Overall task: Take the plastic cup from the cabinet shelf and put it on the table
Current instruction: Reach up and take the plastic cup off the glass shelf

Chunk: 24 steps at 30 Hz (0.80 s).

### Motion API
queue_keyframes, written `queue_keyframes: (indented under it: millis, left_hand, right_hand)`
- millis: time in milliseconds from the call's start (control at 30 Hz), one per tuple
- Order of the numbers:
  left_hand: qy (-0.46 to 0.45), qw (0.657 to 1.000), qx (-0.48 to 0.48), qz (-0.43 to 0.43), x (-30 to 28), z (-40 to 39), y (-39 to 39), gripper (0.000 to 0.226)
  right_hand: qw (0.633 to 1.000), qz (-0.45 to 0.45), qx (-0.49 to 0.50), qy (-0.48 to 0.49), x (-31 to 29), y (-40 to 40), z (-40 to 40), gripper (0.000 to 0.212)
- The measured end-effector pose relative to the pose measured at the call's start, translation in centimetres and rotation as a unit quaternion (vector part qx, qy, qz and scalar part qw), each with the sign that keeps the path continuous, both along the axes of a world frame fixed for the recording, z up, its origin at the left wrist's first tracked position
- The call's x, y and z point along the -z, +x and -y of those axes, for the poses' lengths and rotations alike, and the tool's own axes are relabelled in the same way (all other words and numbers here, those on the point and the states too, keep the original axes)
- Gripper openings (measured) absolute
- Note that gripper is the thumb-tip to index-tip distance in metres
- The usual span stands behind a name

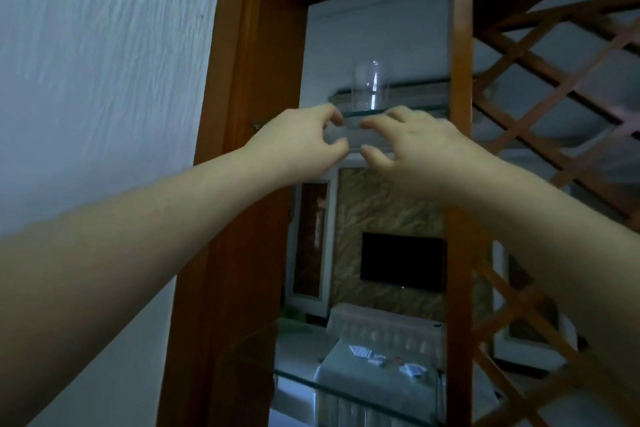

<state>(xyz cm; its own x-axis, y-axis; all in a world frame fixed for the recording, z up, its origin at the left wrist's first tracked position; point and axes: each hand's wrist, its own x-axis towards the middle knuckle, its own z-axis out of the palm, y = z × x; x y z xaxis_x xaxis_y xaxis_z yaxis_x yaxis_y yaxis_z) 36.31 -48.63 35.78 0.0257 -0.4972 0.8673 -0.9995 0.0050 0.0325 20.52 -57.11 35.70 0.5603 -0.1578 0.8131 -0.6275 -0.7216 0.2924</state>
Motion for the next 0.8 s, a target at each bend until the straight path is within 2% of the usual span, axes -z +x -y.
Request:
queue_keyframes:
  millis: [67, 167, 233, 467, 567, 700, 800]
  left_hand:
    - [-0.012, 1.0, 0.007, -0.008, -1.4, 0.8, -0.2, 0.051]
    - [-0.017, 1.0, 0.001, -0.004, -2.7, 2.2, -0.3, 0.057]
    - [-0.023, 1.0, 0.018, -0.011, -3.3, 3.1, -0.3, 0.059]
    - [-0.079, 0.996, 0.049, -0.016, -4.7, 5.2, 0.8, 0.061]
    - [-0.098, 0.987, 0.102, -0.076, -5.2, 5.7, 2.0, 0.064]
    - [-0.065, 0.979, 0.154, -0.118, -5.2, 5.9, 2.9, 0.068]
    - [-0.024, 0.982, 0.14, -0.125, -5.5, 6.2, 2.9, 0.082]
  right_hand:
    - [1.0, 0.013, -0.019, 0.002, -1.9, -0.4, 0.1, 0.053]
    - [0.995, 0.02, -0.079, 0.062, -4.3, -0.5, 1.2, 0.05]
    - [0.993, 0.032, -0.097, 0.055, -5.3, -0.4, 1.8, 0.05]
    - [0.996, 0.072, -0.061, 0.004, -6.3, 0.2, 3.0, 0.052]
    - [0.994, 0.09, -0.065, 0.0, -7.2, -0.6, 3.2, 0.054]
    - [0.984, 0.116, -0.115, 0.069, -8.5, 0.1, 3.5, 0.06]
    - [0.973, 0.151, -0.136, 0.11, -9.2, 1.8, 3.3, 0.068]
